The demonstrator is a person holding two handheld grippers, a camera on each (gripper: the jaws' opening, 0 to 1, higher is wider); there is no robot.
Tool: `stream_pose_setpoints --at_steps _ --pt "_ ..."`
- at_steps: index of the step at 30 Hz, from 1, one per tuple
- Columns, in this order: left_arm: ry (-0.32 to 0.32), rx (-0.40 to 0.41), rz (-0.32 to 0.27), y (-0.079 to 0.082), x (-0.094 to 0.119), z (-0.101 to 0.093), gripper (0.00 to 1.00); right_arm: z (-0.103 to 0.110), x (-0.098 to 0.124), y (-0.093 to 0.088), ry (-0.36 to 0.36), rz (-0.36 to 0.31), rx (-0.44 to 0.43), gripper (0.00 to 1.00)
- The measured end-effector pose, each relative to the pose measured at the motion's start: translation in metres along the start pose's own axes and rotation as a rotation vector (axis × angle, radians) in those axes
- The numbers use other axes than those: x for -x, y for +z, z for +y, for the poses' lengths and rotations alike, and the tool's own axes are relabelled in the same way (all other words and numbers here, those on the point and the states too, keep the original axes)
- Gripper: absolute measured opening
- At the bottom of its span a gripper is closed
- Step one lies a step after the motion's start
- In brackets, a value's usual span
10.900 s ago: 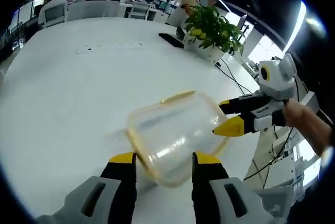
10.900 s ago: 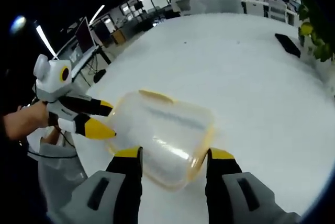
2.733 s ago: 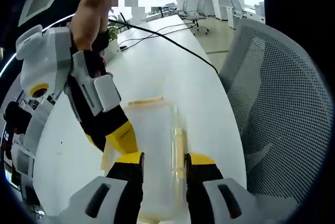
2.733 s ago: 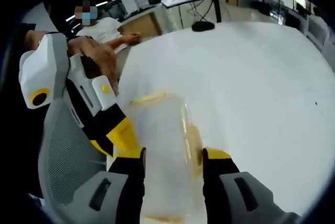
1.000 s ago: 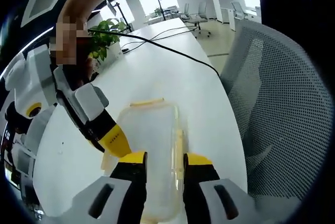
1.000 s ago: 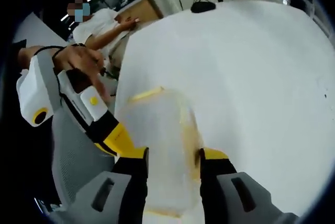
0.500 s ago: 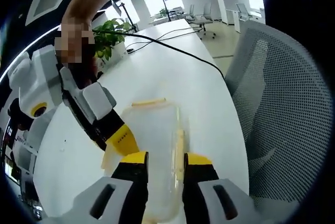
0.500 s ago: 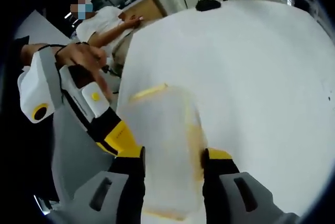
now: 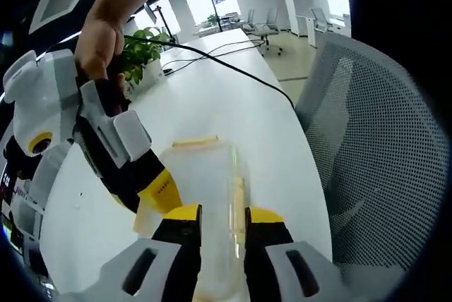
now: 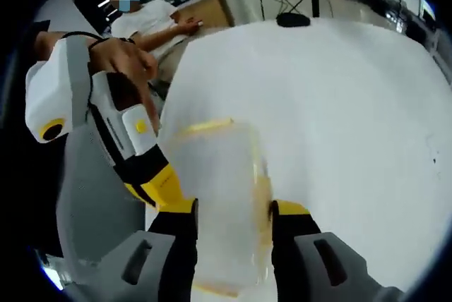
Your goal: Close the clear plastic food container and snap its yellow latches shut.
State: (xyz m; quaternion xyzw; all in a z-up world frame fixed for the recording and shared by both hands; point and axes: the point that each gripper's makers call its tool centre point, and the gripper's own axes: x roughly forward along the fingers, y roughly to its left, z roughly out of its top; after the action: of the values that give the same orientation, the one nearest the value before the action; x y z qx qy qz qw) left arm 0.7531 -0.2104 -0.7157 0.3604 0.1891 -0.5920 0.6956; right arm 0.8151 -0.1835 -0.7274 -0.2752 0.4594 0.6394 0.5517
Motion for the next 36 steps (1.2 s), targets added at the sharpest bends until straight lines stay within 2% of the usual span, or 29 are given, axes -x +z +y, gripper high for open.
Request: stream_pose_setpoints --at_steps 5,11,15,19,27,31,36 --pt "0.01 0.001 0.003 0.0012 0.0003 -0.0004 0.14 0.0 0.0003 0.0001 0.002 0.0 -0.015 0.37" --pt "0.036 0.005 0.006 -0.0014 -0.0026 0.0007 0.12 0.0006 -0.0017 -0.0002 0.011 -0.004 -0.078 0.33" --pt "0.017 0.016 -0.002 -0.003 -0.0033 0.0029 0.11 -0.0029 -0.0025 0.0015 0.016 0.022 -0.078 0.3" --pt "0.012 0.009 -0.011 -0.0031 -0.003 0.0013 0.12 -0.0017 -0.0001 0.0 0.018 -0.02 -0.082 0.31" --pt "0.027 0.002 -0.018 -0.0017 -0.0021 -0.0011 0.14 -0.0013 0.0008 0.0009 0.006 -0.019 -0.065 0.34" --pt "0.029 0.02 -0.031 0.0002 -0.0016 -0.0008 0.15 -0.0016 0.0021 0.0009 -0.006 -0.034 -0.077 0.35" --pt "0.041 0.089 -0.05 0.0031 -0.0012 -0.0003 0.15 -0.0029 0.0043 0.0009 -0.029 -0.071 -0.104 0.34"
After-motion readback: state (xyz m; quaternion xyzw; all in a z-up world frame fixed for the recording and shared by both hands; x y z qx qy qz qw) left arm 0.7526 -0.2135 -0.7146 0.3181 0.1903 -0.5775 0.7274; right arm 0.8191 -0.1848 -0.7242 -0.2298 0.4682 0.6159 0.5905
